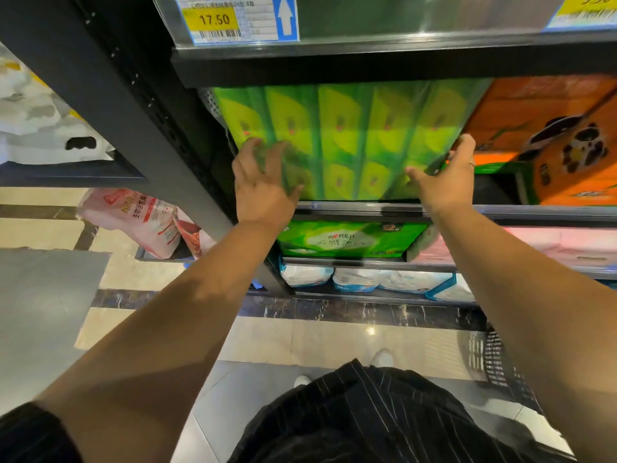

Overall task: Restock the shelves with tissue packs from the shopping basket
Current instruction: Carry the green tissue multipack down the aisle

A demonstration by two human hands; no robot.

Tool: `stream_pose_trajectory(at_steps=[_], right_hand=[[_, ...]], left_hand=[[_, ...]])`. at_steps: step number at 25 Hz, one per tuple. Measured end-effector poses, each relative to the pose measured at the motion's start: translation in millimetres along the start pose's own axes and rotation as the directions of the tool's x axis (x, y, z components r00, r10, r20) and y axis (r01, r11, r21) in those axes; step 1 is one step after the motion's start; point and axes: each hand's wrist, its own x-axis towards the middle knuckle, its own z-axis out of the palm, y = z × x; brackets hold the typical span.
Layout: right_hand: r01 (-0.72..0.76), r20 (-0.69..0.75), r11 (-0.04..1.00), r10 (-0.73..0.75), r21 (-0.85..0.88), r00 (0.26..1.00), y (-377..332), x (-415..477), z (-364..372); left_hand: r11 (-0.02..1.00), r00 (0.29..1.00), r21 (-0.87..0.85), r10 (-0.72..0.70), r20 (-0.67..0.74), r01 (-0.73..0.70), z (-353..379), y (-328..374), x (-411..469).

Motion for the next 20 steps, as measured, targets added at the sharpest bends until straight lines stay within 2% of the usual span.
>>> stream_pose_trajectory(at_steps=[2, 6, 13, 15, 17, 18, 20], right_hand=[[0.002, -0.018, 0.999, -0.003, -0.044, 1.0, -2, 5, 4], [0.0, -0.016, 0.984, -0.003, -0.176, 1.0, -8, 7, 15], [0.006, 0.086, 0.89, 0.037, -0.456, 0.996, -39, 15, 19], [0.055, 0.03, 0.904, -0.047, -0.424, 0.998, -35, 5, 16], [0.163, -0.043, 0.936, -0.185, -0.313, 0.982, -24, -16, 17], [0.249, -0.027, 0.92, -0.269, -0.304, 0.963, -18, -27, 19], [0.43, 0.158, 0.821, -0.4, -0.375, 0.903, -11, -34, 28]], left_hand=[[0.995, 0.996, 0.095, 0.003, 0.087, -0.012, 6, 1, 4], [0.982, 0.988, 0.184, -0.07, 0.137, 0.044, 9, 0, 9], [0.977, 0.965, 0.202, -0.113, 0.237, 0.065, -2, -6, 25], [0.99, 0.977, 0.129, -0.081, 0.199, 0.056, -2, -7, 22], [1.0, 0.992, 0.017, 0.002, 0.13, -0.004, 0, -11, 17], [0.999, 0.992, -0.02, 0.038, 0.123, -0.036, 1, -14, 15], [0.999, 0.971, -0.04, 0.024, 0.239, -0.015, 2, -14, 18]])
